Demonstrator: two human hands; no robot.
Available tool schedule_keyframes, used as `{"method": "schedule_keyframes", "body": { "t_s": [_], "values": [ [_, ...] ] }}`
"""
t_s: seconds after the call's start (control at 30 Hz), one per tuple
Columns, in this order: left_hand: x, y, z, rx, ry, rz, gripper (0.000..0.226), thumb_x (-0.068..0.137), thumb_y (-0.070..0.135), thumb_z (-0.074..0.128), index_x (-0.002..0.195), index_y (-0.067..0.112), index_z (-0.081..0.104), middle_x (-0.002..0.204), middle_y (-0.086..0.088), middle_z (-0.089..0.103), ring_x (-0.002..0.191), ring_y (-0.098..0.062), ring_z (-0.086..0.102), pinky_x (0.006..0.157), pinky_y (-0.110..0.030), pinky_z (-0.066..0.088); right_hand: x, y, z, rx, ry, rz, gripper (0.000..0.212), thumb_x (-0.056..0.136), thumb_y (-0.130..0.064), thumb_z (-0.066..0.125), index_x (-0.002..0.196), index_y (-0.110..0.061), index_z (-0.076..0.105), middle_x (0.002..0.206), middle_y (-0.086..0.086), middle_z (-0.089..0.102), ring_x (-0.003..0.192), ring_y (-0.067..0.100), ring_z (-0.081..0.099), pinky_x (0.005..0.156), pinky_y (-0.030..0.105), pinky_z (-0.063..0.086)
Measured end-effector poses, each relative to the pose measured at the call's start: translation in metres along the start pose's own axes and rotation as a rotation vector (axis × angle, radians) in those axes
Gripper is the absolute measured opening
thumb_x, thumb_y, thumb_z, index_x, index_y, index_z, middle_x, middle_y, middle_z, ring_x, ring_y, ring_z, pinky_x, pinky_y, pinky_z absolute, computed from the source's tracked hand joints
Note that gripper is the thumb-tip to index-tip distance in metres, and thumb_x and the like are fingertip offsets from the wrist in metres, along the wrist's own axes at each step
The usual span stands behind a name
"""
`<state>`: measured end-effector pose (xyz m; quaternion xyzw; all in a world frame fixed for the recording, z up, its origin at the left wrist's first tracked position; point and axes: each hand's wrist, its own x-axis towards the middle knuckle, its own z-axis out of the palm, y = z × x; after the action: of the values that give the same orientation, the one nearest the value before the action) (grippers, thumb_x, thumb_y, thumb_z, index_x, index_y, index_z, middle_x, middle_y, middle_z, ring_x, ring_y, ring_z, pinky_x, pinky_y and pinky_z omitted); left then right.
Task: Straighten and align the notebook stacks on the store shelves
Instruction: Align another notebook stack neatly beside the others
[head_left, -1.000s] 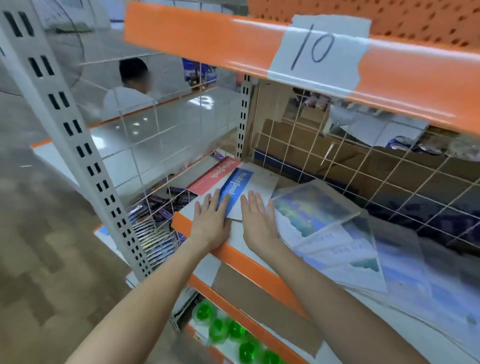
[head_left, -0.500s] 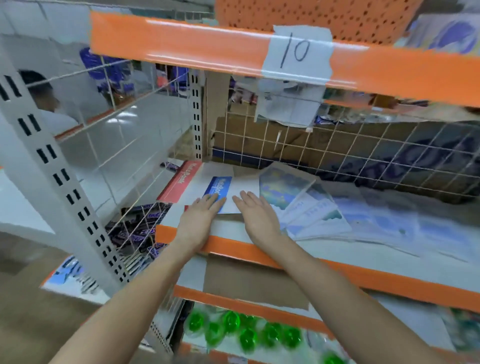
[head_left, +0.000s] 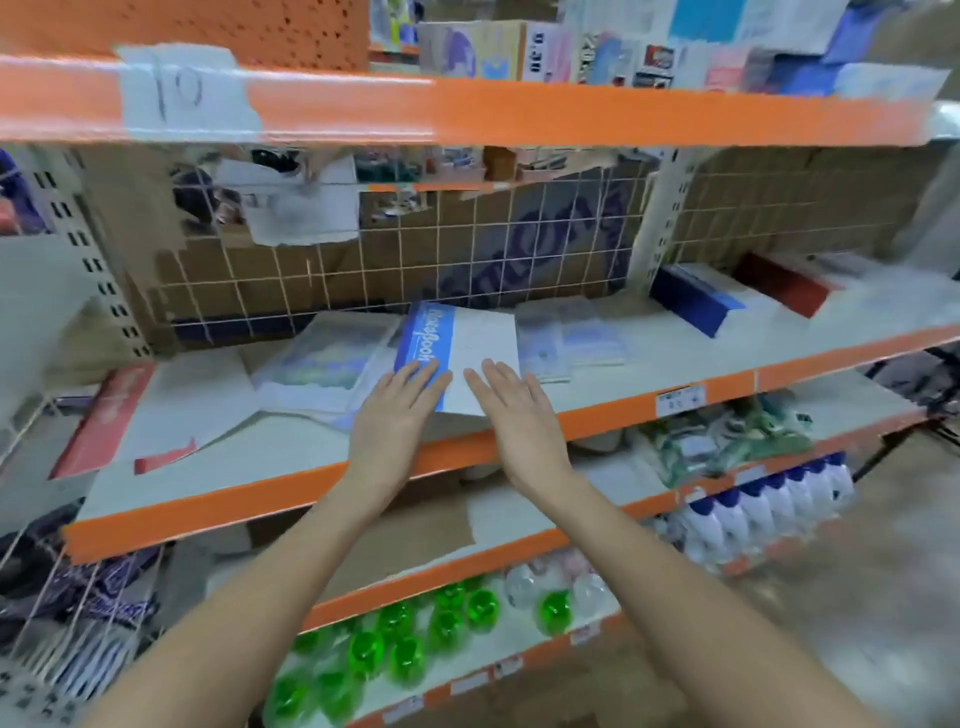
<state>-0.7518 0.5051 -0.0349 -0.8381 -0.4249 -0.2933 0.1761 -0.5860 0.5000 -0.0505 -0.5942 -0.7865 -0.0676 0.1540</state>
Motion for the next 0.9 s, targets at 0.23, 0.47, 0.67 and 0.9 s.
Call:
{"method": "schedule_keyframes", "body": {
  "t_s": [0.23,0.47,0.67,0.9],
  "values": [
    [0.071,0.103,0.05,-0.126,0.009,0.127,0.042,0.064,-0.012,0.065,0.105,-0.006,0.068,0.107,-0.024,0.067,0.093,-0.043,0.065,0.074,-0.061,0.05,-0.049,0.124,-0.026,-0.072,0.042,0.154,0.071,0.091,0.001,0.036,0.152,-0.021,0.007,0.16,0.005,0.008,0.147,0.017,0.006,0.116,0.035,-0.003],
    [0.151,0.237,0.118,-0.135,0.074,0.233,0.034,0.077,0.006,0.052,0.104,0.0,0.07,0.106,-0.018,0.069,0.093,-0.036,0.068,0.074,-0.053,0.053,-0.1,0.286,-0.057,-0.134,0.035,0.216,0.07,0.092,-0.001,0.034,0.152,-0.02,0.005,0.16,0.005,0.006,0.146,0.017,0.006,0.115,0.035,-0.002],
    [0.207,0.323,0.163,-0.154,0.093,0.236,0.04,0.062,-0.006,0.066,0.1,0.001,0.072,0.103,-0.016,0.071,0.09,-0.033,0.069,0.073,-0.053,0.055,-0.12,0.394,-0.072,-0.146,-0.009,0.217,0.075,0.091,-0.002,0.043,0.152,-0.021,0.004,0.16,0.006,0.006,0.146,0.016,0.006,0.116,0.035,-0.006],
    [0.254,0.347,0.206,-0.135,0.057,0.183,0.046,0.06,-0.012,0.076,0.103,0.003,0.072,0.105,-0.013,0.07,0.095,-0.03,0.068,0.08,-0.052,0.054,-0.093,0.465,-0.055,-0.077,0.041,0.191,0.071,0.091,0.004,0.035,0.152,-0.021,0.01,0.159,0.006,0.013,0.146,0.017,0.011,0.116,0.035,-0.001]
  ]
}}
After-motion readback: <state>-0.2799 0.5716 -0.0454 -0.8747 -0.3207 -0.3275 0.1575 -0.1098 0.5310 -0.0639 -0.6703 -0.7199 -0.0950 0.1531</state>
